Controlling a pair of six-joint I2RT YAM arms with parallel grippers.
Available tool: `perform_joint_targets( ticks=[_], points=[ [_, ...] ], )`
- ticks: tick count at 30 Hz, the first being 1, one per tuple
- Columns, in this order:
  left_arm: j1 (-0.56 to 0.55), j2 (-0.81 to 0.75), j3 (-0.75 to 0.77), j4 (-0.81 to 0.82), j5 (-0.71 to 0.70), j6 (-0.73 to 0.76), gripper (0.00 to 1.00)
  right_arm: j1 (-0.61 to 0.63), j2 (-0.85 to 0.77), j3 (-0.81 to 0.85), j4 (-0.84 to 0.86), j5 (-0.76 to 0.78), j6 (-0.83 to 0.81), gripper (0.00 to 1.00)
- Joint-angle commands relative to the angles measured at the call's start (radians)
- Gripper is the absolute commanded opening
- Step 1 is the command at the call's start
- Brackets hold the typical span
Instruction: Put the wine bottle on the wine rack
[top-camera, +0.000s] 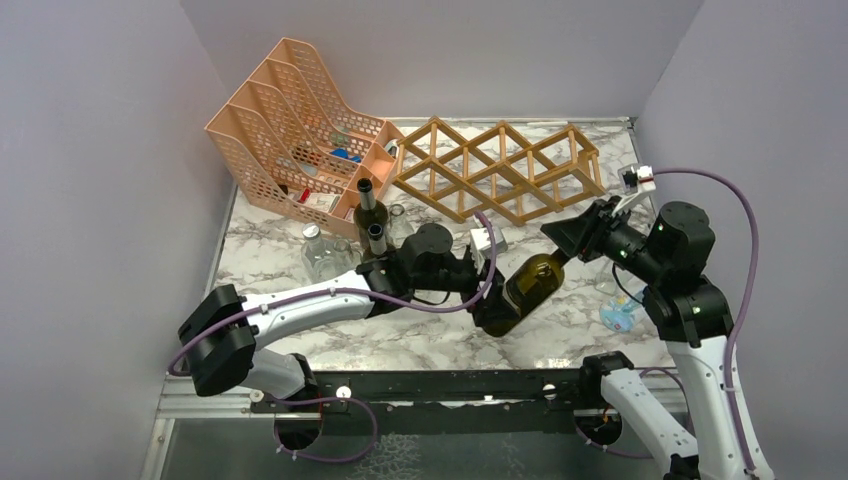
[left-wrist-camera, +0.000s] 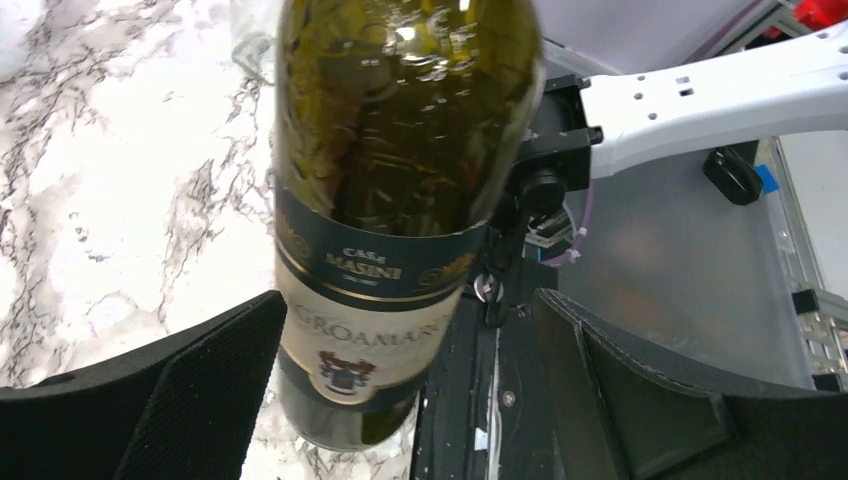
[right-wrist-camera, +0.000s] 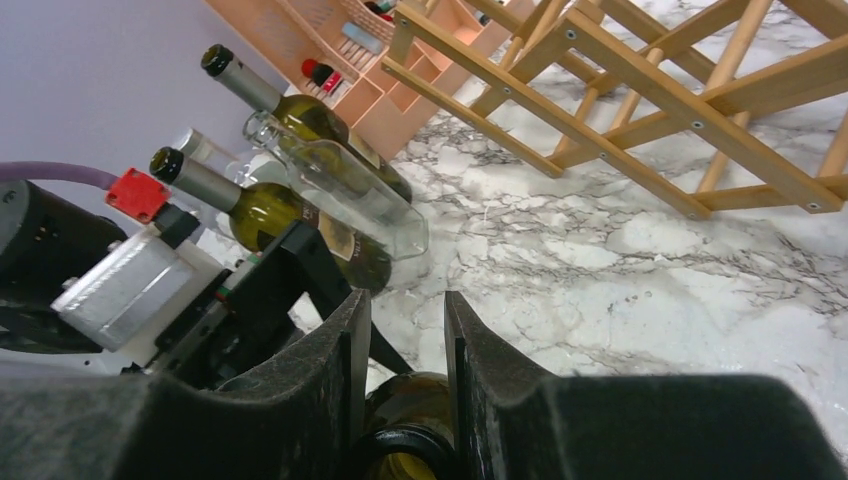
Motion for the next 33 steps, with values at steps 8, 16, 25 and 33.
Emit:
perform_joint_targets(
  ticks=[8, 16, 25, 33],
  points=[
    [-0.008, 0.038, -0.023, 0.156, -0.089, 0.000, 0.99, -0.002, 0.016, 0.055, 0.184, -0.194, 0.096, 0.01],
    [-0.008, 0.033, -0.040, 0.244, 0.013, -0.018, 0.99, -0.004, 0.009, 0.047, 0.255, -0.298, 0.124, 0.01],
    [-0.009, 0.032, -0.044, 0.318, 0.031, -0.021, 0.89, -0.002, -0.011, 0.032, 0.304, -0.381, 0.156, 0.01],
    [-0.008, 0.033, -0.018, 0.348, -0.013, -0.002, 0.29, -0.002, -0.005, 0.056, 0.267, -0.389, 0.151, 0.07]
  ],
)
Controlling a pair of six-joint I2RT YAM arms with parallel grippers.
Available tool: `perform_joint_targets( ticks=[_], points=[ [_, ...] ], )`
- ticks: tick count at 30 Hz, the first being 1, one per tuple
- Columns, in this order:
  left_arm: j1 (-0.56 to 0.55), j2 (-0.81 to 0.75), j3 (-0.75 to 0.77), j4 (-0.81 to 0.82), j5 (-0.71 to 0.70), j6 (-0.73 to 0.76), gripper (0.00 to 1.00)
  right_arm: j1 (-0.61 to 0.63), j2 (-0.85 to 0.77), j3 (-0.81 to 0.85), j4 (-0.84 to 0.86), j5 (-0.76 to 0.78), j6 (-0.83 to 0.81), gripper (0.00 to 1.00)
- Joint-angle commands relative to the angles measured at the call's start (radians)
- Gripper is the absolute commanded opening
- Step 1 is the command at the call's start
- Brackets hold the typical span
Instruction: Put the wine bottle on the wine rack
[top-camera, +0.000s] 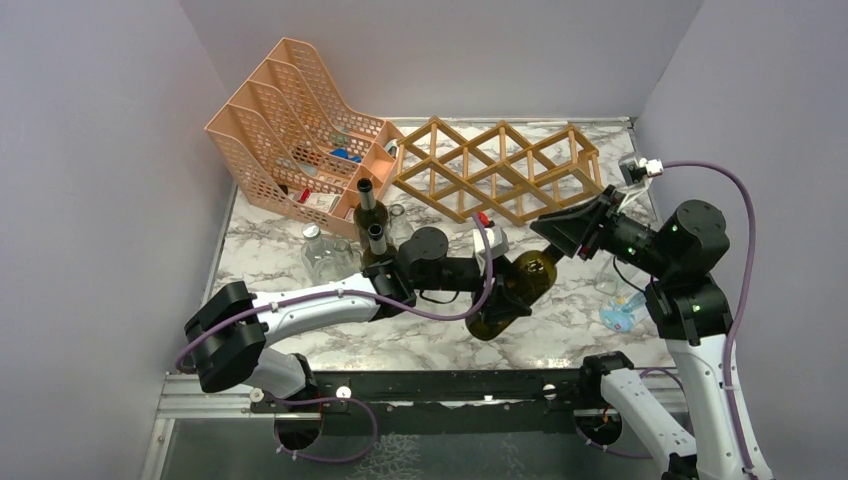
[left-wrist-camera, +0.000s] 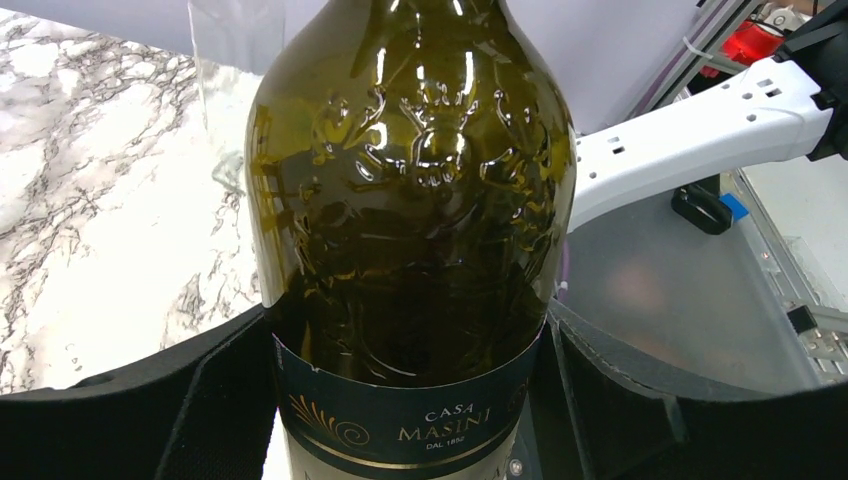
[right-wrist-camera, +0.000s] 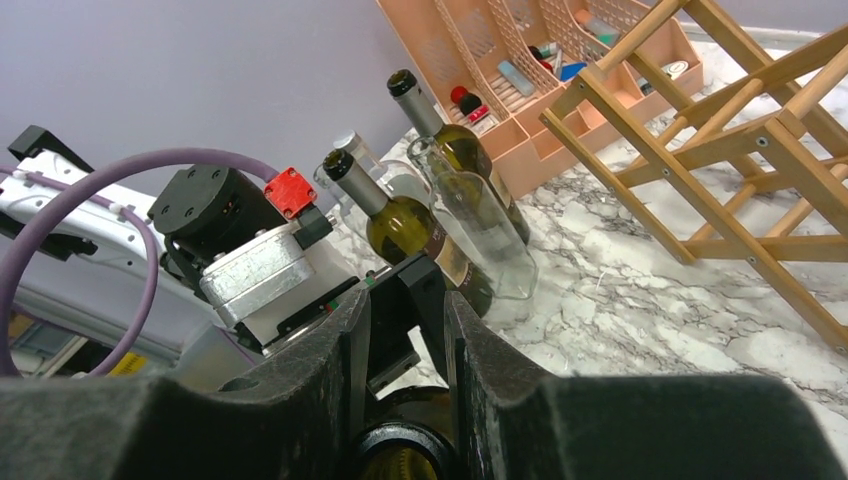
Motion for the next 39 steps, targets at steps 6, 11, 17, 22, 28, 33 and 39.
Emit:
perform_joint_targets(
  ticks=[6, 11, 17, 22, 28, 33, 39],
  points=[
    [0.011, -0.001, 0.045, 0.068, -0.045, 0.082, 0.00, 0.003, -0.012, 0.112, -0.063, 0.020, 0.027, 0.67],
    [0.013, -0.033, 0.050, 0.061, -0.091, 0.300, 0.00, 0.004, -0.006, 0.217, -0.238, 0.236, -0.032, 0.78],
    [0.013, -0.053, 0.080, 0.036, -0.165, 0.723, 0.00, 0.003, 0.069, 0.405, -0.486, 0.269, -0.129, 0.78],
    [0.013, -0.039, 0.148, -0.005, -0.174, 1.086, 0.00, 0.004, 0.074, 0.470, -0.586, 0.300, -0.152, 0.78],
    [0.013, 0.013, 0.258, -0.109, -0.205, 1.441, 0.00, 0.003, 0.052, 0.455, -0.646, 0.371, -0.163, 0.78],
    [0.012, 0.078, 0.369, -0.218, -0.289, 1.744, 0.00, 0.004, 0.057, 0.450, -0.699, 0.383, -0.177, 0.78],
    [0.028, 0.142, 0.460, -0.288, -0.310, 2.011, 0.00, 0.002, 0.029, 0.395, -0.729, 0.396, -0.193, 0.78]
  ],
)
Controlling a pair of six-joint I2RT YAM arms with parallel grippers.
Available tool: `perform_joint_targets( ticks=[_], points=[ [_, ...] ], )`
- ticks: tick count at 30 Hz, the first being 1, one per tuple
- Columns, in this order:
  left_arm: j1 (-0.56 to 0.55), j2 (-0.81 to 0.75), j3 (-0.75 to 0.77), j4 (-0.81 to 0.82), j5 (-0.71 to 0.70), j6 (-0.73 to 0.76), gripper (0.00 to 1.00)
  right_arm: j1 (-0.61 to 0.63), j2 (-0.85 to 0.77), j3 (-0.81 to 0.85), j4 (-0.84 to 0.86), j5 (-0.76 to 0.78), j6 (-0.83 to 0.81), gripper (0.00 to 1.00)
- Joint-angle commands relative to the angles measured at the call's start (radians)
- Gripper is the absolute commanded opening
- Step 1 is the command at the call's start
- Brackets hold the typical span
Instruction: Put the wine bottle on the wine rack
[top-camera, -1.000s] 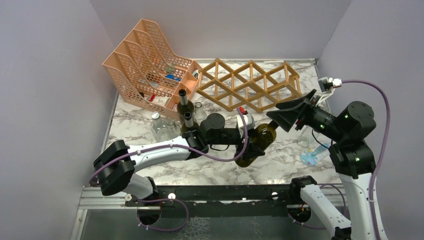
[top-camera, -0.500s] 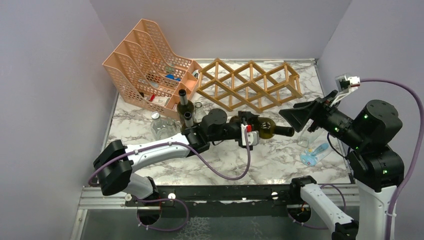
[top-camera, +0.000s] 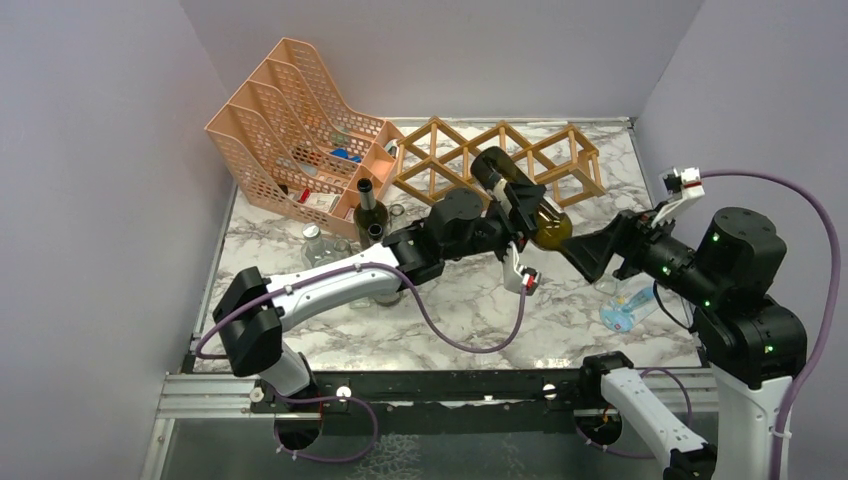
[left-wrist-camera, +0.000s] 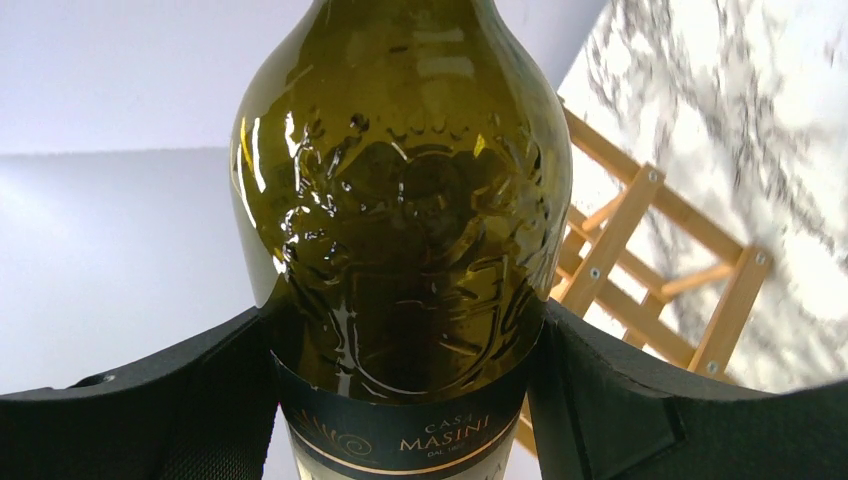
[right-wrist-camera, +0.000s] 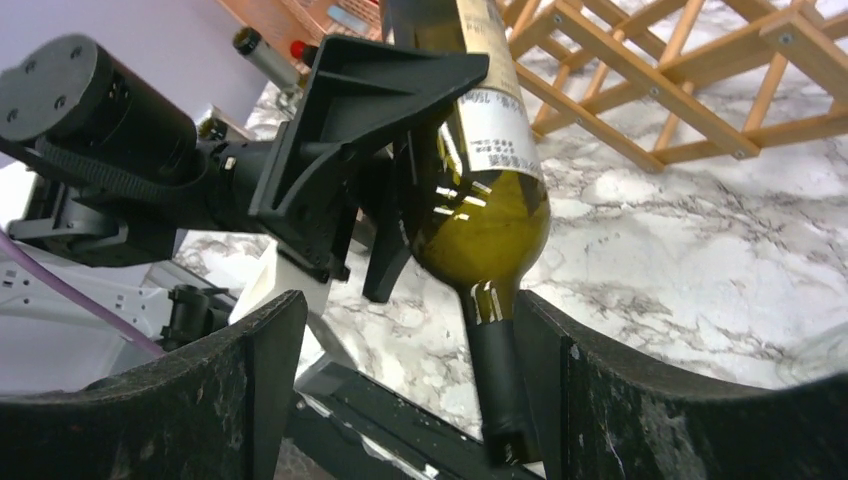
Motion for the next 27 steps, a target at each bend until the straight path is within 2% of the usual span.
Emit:
perform_joint_targets(
  ticks=[1, 6, 10, 20, 27],
  points=[
    [0.017, 0.013, 0.112, -0.001, -0.012, 0.289, 0.00, 0.003, -0.031, -0.054, -0.056, 0.053, -0.024, 0.78],
    [0.024, 0.002, 0.120, -0.023, 0.044, 0.339, 0.00, 0.003, -0.041, -0.106, -0.089, 0.125, -0.046, 0.78],
    [0.025, -0.014, 0.109, -0.048, 0.085, 0.362, 0.00, 0.003, -0.033, -0.143, -0.090, 0.135, -0.060, 0.72],
    [0.024, -0.012, 0.130, -0.069, 0.121, 0.360, 0.00, 0.002, -0.010, -0.284, -0.013, -0.046, -0.068, 0.69],
    [0.025, -0.001, 0.148, -0.072, 0.150, 0.337, 0.00, 0.003, -0.035, -0.440, 0.164, -0.123, -0.013, 0.64]
  ],
)
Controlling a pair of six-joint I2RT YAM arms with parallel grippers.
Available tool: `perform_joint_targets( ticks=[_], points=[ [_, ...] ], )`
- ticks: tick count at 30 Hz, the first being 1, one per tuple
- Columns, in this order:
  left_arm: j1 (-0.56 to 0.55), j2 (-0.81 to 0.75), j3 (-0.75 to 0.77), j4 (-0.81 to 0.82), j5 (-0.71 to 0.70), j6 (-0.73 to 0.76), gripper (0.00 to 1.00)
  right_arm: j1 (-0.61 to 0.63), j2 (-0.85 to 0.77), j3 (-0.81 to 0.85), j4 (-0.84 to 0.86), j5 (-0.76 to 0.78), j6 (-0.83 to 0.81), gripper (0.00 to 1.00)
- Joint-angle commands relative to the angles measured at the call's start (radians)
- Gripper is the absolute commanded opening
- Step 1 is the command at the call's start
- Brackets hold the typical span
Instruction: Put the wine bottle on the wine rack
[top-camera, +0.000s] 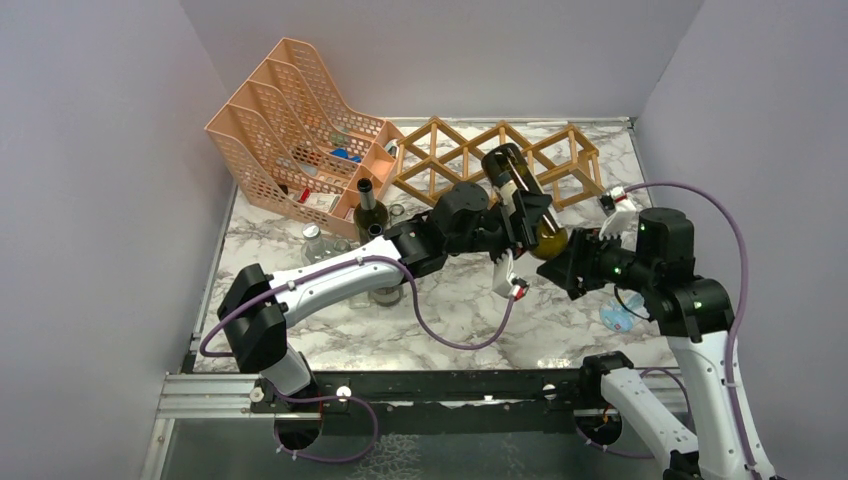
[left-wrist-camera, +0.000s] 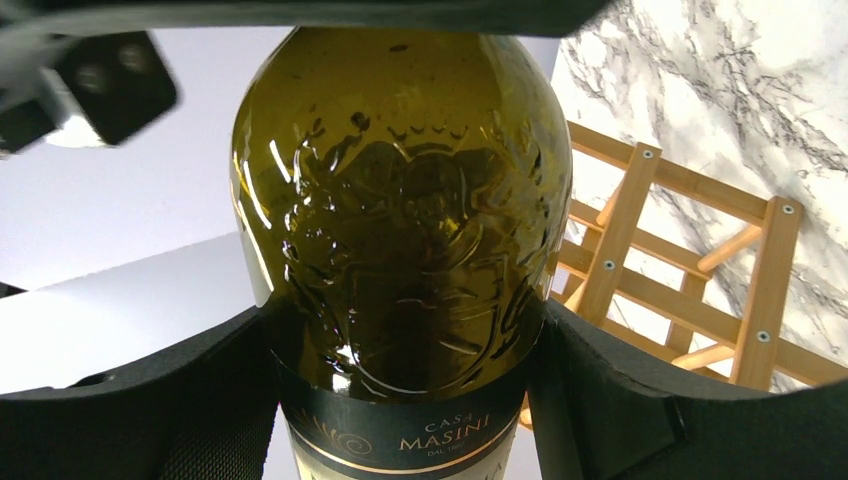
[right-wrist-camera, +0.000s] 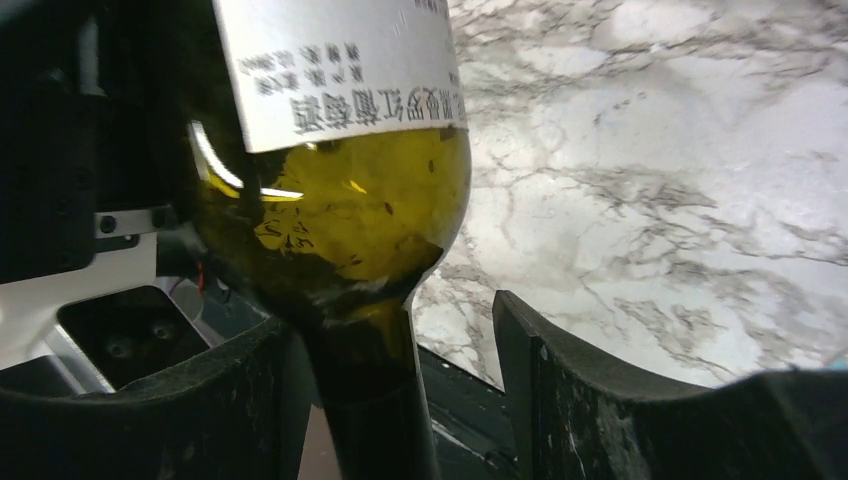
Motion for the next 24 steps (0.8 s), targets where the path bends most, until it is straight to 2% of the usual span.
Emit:
perform_joint_targets(
  ticks=[1, 10, 13, 15, 19, 21, 22, 24],
  points=[
    [-0.002, -0.045, 0.086, 0.099, 0.065, 0.016, 0.00, 0.003, -0.012, -0.082, 0.154, -0.097, 0.048, 0.63],
    [-0.006, -0.047, 0.067, 0.118, 0.086, 0.048, 0.00, 0.003, 0.015, -0.125, 0.193, -0.105, 0.057, 0.50],
    [-0.006, -0.043, 0.076, 0.120, 0.092, 0.046, 0.00, 0.003, 0.017, -0.139, 0.203, -0.121, 0.062, 0.42],
    [-0.008, -0.037, 0.083, 0.121, 0.092, 0.044, 0.00, 0.003, 0.016, -0.145, 0.204, -0.124, 0.062, 0.31],
    [-0.007, -0.032, 0.085, 0.130, 0.090, 0.033, 0.00, 0.002, 0.010, -0.135, 0.204, -0.106, 0.061, 0.04],
    [-0.008, -0.034, 0.079, 0.140, 0.089, 0.022, 0.00, 0.003, 0.001, -0.121, 0.207, -0.088, 0.065, 0.01],
    [-0.008, -0.036, 0.070, 0.153, 0.088, 0.019, 0.12, 0.003, -0.003, -0.111, 0.208, -0.078, 0.065, 0.01],
    [-0.008, -0.046, 0.034, 0.226, 0.089, -0.004, 0.67, 0.003, -0.013, -0.082, 0.212, -0.045, 0.075, 0.01]
  ],
)
